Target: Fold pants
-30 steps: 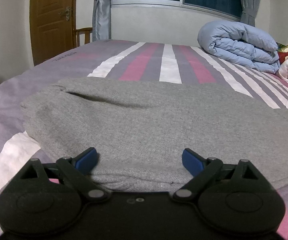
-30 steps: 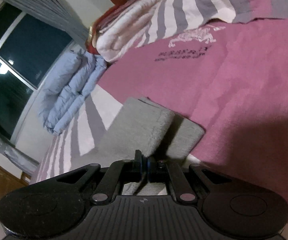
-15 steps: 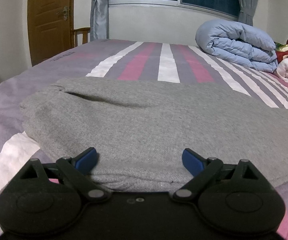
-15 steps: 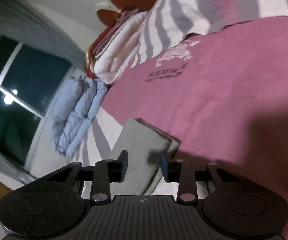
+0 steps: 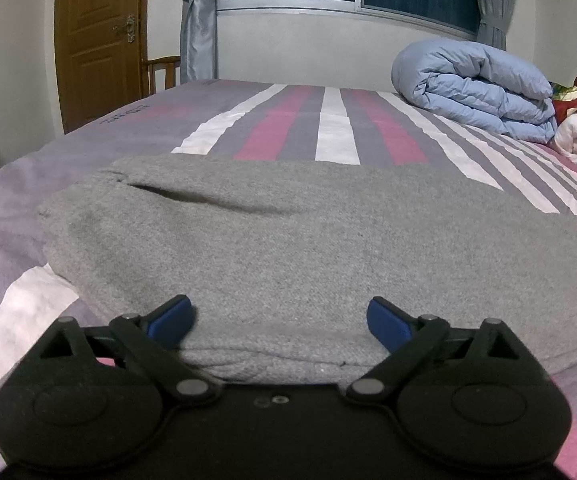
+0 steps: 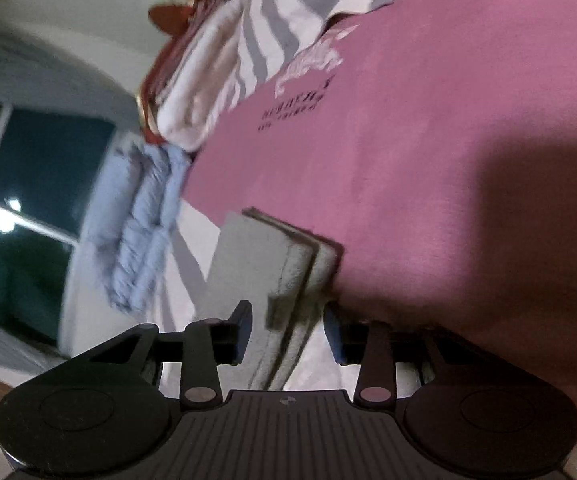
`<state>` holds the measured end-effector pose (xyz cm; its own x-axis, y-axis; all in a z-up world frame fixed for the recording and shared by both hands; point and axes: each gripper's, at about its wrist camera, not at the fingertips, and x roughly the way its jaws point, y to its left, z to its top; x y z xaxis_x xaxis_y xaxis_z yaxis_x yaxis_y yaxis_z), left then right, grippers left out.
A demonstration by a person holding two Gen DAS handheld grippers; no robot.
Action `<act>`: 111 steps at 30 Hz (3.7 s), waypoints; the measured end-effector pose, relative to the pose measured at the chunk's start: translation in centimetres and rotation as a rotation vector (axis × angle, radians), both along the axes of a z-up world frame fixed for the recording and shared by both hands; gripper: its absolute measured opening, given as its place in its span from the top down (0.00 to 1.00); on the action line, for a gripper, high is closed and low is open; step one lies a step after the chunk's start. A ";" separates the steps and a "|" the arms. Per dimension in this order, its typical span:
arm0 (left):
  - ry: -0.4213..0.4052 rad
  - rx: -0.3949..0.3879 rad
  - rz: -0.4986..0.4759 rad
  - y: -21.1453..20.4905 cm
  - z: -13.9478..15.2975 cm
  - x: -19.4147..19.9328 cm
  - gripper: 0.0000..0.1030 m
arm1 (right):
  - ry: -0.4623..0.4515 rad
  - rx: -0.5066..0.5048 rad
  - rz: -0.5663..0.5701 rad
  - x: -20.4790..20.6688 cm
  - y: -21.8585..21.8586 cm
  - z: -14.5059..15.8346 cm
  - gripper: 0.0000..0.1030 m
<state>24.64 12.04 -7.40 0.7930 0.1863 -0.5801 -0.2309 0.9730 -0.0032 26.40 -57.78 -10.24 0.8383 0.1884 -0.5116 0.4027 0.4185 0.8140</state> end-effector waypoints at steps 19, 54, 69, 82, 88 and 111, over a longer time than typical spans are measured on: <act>0.002 -0.004 -0.018 0.1 -0.3 0.1 0.12 | 0.018 -0.296 0.076 0.8 0.9 0.9 0.69; -0.200 -0.187 0.152 15.0 3.4 -0.4 0.80 | -0.066 -0.509 0.151 -5.0 12.8 5.6 0.34; -0.122 -0.014 0.061 8.3 4.5 -2.3 0.27 | -0.120 -0.172 -0.101 -6.0 2.0 3.0 0.34; -0.042 0.018 0.030 2.7 -0.6 -0.4 0.17 | -0.019 -0.043 0.112 0.4 1.6 1.7 0.59; -0.021 0.028 0.030 2.6 -1.4 -0.3 0.14 | -0.004 -0.083 0.095 2.3 1.4 -0.3 0.92; -0.035 0.006 0.027 2.9 -1.4 -0.5 0.13 | -0.054 -0.089 0.069 2.2 3.0 0.3 0.69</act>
